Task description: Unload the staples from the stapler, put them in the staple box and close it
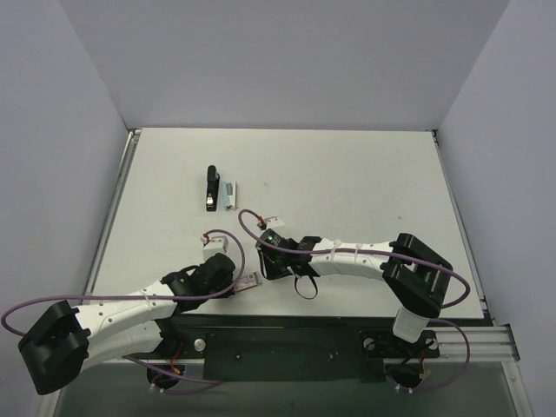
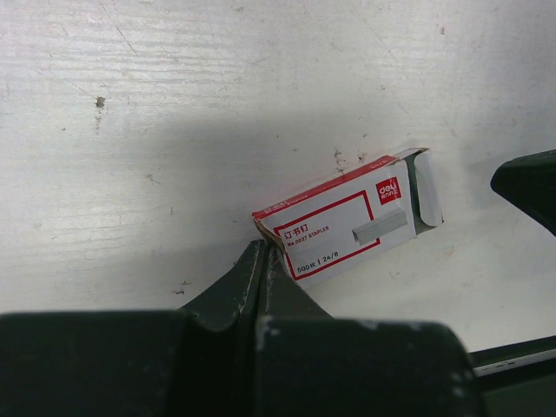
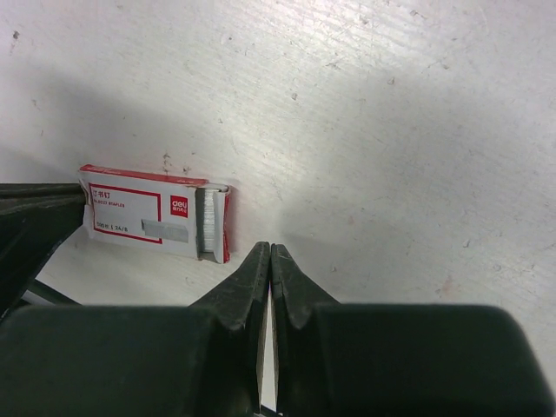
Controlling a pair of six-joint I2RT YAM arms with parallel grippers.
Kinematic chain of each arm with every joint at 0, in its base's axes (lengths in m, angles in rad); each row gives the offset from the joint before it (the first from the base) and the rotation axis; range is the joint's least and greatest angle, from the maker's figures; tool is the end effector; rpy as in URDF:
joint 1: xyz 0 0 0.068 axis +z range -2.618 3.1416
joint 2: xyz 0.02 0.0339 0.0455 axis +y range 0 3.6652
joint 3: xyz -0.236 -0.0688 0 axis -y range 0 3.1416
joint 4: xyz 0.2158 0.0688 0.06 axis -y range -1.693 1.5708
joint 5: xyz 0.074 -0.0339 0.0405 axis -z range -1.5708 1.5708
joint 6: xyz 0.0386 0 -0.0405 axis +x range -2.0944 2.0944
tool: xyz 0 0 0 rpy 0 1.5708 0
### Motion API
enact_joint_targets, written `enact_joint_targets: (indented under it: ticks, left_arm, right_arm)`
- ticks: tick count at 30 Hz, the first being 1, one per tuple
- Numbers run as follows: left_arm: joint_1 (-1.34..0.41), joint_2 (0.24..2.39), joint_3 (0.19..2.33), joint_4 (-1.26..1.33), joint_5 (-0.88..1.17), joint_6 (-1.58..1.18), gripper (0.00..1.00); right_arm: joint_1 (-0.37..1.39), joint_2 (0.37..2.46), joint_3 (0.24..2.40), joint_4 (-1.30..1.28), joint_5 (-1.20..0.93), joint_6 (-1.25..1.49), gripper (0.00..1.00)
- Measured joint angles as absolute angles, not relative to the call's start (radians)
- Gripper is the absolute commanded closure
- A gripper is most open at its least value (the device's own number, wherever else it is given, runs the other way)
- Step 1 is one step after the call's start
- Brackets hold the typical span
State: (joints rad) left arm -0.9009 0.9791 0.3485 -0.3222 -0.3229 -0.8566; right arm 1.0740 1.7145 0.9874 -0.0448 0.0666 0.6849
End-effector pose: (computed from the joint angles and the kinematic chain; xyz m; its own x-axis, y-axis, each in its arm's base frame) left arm 0.1103 -0.1195 0.1404 -0.8069 -0.1353 -0.5749 0.0298 0.9628 -0.2684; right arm 0.1622 0.2937 0.1700 -0.7980 -0.1475 -0.5843 -0.4514 0.7887 0.4174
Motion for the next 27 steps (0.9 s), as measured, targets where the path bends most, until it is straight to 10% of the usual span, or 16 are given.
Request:
enact_joint_targets:
  ticks: [14, 27]
  left_arm:
    - [-0.901, 0.996, 0.348, -0.29, -0.31, -0.853, 1.0]
    - [-0.901, 0.998, 0.348, -0.284, -0.302, -0.852, 1.0]
  right_arm:
    - [1.072, 1.738, 0.976, -0.009, 0.053, 0.693, 1.0]
    - [1.032, 1.699, 0.842, 0.175, 0.01, 0.765, 0.72]
